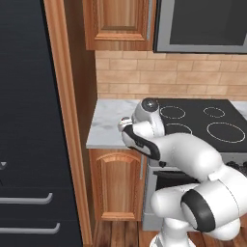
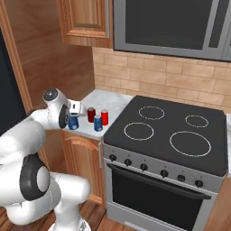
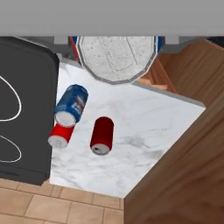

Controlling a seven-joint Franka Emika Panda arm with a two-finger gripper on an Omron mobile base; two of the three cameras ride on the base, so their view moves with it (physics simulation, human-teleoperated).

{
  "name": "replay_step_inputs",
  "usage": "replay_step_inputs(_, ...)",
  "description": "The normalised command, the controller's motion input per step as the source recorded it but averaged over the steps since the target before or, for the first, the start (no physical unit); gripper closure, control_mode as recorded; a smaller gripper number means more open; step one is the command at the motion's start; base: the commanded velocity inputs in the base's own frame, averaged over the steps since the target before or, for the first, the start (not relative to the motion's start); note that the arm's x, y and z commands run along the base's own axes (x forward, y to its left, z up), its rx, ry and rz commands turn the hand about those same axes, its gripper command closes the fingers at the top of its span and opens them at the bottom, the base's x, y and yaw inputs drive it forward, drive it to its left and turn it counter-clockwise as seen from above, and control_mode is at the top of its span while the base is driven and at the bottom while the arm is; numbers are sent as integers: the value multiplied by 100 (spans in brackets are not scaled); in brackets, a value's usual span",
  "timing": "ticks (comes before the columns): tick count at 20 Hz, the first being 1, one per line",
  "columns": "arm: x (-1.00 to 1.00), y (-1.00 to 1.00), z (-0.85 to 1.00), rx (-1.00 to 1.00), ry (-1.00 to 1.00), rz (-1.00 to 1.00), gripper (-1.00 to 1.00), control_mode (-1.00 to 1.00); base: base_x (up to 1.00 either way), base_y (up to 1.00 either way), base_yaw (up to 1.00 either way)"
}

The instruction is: Four empty soda cans are scattered around the kitchen. Gather all the cans and cluster them next to the stove for recycling.

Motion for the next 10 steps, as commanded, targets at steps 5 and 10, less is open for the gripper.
replay_step_inputs(5, 40, 0, -20, 0, 3, -1, 100, -100, 0, 0, 0)
replay_step_inputs(10, 34, 6, -17, 0, 2, -2, 100, -100, 0, 0, 0)
